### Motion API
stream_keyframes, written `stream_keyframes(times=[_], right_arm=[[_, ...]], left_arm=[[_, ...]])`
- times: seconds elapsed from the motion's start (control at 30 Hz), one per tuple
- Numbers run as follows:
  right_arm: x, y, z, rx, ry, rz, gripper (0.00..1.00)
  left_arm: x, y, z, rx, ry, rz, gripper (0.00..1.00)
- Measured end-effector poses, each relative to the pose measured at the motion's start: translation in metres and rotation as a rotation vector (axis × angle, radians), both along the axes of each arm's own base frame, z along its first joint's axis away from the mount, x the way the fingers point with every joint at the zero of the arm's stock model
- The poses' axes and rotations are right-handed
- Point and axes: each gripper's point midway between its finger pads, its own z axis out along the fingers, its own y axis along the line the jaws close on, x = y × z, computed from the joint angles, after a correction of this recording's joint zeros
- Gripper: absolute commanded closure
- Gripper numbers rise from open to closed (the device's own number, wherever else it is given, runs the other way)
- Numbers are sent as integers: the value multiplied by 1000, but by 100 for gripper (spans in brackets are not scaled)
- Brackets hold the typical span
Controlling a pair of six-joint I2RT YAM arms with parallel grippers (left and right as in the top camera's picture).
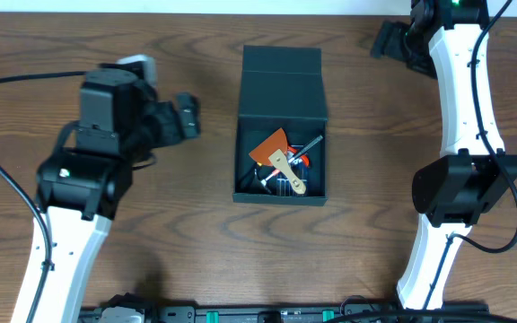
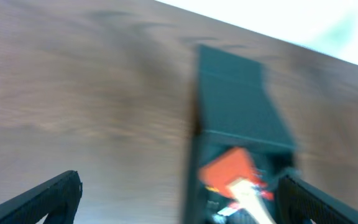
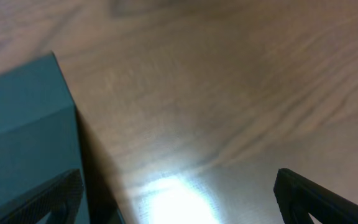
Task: Pack container
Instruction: 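Open the left gripper and withdraw it up-left from the box, then move both grippers to the box lid's left and right edges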
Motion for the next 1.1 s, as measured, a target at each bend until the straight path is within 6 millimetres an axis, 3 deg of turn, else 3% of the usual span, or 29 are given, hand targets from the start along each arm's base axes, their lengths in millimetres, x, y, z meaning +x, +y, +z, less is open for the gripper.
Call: stream_keyframes(times=[0.23,0.53,0.63,0.67,0.7,0.73,0.77,0.93,0.97,1.0,1.1], right_arm=[[8,3,3,18,-37,8,1],[9,6,3,30,-37,13,1],[11,6,4,30,-45,16,1],[11,6,4,28,-45,23,3],[10,6,3,23,-40,37,27],[8,7,2,16,-28,59,75],[6,7,1,15,-17,75,99],[5,14,1,-8,0,224,99],[5,16,1,-16,2,256,99],[5,17,1,-25,4,289,99],[5,20,0,-39,9,360,99]], left_arm=[[16,53,-30,148,80,169,1],[33,69,-91,264,252,212,1],[34,70,-107,280,301,208,19],[35,69,-110,281,310,208,35],[37,69,-113,284,314,208,43],[38,70,-115,288,316,204,51],[39,69,-116,287,315,205,58],[36,70,-120,300,335,197,59],[35,70,-120,302,342,196,67],[34,71,-121,300,344,200,94],[34,71,-121,303,348,196,94]])
